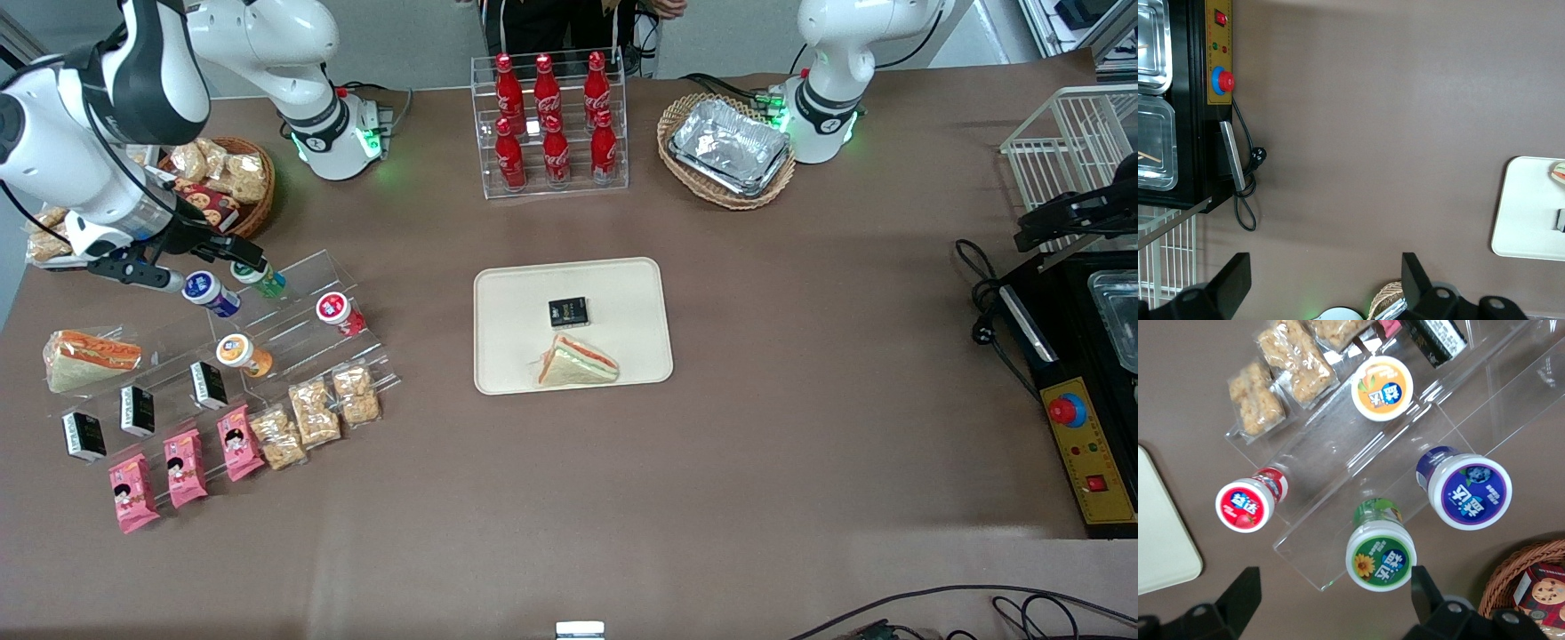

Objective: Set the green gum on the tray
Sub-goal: 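Lower the right gripper over the green-labelled bottle and close on it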

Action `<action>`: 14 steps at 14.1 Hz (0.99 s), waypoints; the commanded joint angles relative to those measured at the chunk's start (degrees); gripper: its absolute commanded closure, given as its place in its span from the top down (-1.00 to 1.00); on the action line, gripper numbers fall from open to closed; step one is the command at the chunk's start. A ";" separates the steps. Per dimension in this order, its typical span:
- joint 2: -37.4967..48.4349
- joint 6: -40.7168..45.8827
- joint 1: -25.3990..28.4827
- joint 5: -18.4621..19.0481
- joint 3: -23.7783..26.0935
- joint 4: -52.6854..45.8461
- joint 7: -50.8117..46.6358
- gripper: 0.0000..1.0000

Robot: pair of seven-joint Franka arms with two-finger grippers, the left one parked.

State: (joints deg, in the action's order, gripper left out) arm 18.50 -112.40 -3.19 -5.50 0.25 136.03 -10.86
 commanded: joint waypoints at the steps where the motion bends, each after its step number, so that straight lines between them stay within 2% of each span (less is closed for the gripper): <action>1: 1.89 -4.05 -0.24 1.37 0.11 4.84 0.58 1.00; 6: 1.19 -7.40 -0.33 3.65 0.02 7.75 0.58 1.00; 14: -1.18 -9.94 -0.41 3.65 0.02 8.90 0.49 0.97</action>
State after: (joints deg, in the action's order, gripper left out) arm 18.49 -119.85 -3.20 -2.81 0.26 143.82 -10.86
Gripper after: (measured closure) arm 0.004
